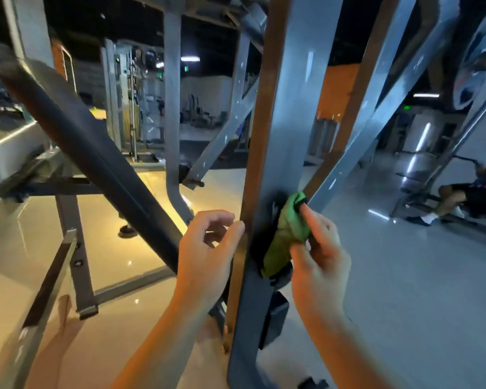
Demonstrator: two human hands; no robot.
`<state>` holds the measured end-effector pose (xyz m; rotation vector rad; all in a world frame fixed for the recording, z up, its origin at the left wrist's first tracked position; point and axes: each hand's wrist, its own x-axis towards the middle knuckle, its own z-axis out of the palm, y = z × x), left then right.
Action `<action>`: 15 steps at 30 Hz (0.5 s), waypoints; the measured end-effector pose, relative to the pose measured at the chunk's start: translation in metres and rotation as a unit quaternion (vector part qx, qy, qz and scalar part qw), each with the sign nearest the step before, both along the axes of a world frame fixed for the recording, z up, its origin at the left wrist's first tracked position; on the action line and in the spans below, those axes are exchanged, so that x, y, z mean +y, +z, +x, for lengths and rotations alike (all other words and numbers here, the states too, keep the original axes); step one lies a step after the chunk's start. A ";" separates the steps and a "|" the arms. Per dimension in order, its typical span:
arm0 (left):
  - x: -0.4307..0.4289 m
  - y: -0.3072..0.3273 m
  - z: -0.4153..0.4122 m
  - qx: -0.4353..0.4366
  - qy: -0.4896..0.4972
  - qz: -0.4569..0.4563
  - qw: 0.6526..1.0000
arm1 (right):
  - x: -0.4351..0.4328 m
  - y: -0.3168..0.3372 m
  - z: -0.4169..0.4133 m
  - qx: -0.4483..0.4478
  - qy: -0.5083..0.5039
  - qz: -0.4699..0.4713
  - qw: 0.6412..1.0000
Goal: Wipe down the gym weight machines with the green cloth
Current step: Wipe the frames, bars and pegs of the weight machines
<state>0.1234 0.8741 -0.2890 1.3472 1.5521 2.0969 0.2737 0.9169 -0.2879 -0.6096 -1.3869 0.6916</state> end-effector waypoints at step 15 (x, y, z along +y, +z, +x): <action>-0.105 0.130 0.008 0.007 -0.222 -0.289 0.931 | -0.106 0.104 0.029 -0.040 0.205 -0.359 0.910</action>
